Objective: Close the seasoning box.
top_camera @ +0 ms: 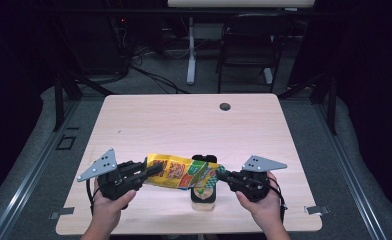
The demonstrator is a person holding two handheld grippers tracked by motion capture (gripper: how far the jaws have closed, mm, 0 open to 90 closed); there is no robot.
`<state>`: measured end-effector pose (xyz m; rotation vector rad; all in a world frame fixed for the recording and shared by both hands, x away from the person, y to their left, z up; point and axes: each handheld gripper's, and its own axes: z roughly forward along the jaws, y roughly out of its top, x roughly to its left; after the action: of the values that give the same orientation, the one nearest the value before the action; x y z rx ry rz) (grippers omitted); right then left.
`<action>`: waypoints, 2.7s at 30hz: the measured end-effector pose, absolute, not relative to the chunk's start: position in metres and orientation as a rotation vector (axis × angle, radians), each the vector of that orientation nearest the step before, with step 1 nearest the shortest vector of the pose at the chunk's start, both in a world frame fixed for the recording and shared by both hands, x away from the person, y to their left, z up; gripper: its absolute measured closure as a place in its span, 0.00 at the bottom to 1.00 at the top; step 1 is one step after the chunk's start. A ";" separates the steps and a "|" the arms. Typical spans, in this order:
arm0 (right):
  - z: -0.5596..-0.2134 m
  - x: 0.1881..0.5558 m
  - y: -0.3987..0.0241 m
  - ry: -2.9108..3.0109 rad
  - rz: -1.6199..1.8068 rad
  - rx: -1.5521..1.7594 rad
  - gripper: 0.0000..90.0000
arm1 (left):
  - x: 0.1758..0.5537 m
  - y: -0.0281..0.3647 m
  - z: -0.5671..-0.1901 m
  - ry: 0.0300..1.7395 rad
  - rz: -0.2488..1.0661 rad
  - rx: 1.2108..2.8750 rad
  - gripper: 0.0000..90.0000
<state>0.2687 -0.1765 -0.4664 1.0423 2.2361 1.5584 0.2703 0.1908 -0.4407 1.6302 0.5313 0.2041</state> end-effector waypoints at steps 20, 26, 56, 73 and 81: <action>-0.468 0.270 -0.179 2.238 1.551 1.056 0.96 | 0.271 0.187 -0.439 0.534 0.194 1.617 0.87; -0.469 0.270 -0.180 2.237 1.549 1.061 0.96 | 0.272 0.185 -0.439 0.528 0.195 1.618 0.87; -0.472 0.271 -0.182 2.238 1.540 1.071 0.96 | 0.272 0.180 -0.438 0.516 0.188 1.606 0.88; -0.472 0.271 -0.183 2.239 1.535 1.078 0.96 | 0.273 0.179 -0.438 0.521 0.184 1.596 0.89; -0.474 0.272 -0.184 2.238 1.534 1.079 0.96 | 0.274 0.177 -0.438 0.521 0.183 1.592 0.89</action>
<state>0.2719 -0.1840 -0.4736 1.0792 2.2384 1.5338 0.2736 0.1774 -0.4382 1.5919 0.5211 0.1825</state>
